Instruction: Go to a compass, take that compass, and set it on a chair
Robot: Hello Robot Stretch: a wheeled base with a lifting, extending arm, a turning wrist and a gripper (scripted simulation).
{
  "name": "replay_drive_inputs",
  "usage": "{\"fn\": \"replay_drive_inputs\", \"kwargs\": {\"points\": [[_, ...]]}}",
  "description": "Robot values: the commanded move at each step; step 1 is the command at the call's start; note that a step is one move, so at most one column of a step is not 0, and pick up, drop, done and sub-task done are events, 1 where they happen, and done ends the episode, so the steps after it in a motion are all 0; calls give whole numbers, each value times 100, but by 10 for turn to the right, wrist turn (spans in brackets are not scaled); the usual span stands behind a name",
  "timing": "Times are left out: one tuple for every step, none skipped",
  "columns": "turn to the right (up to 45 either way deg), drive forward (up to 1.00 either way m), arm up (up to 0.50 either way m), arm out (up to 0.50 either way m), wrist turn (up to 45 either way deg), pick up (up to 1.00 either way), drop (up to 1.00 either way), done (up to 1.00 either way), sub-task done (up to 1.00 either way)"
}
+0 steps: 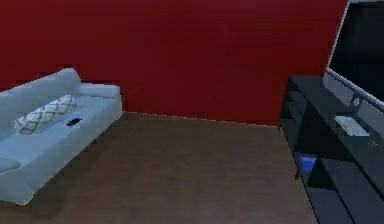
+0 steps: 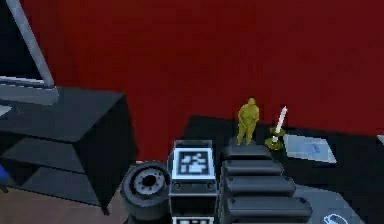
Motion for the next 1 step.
{"fn": "replay_drive_inputs", "kwargs": {"points": [[-450, 0, 0, 0, 0, 0, 0, 0, 0]]}}
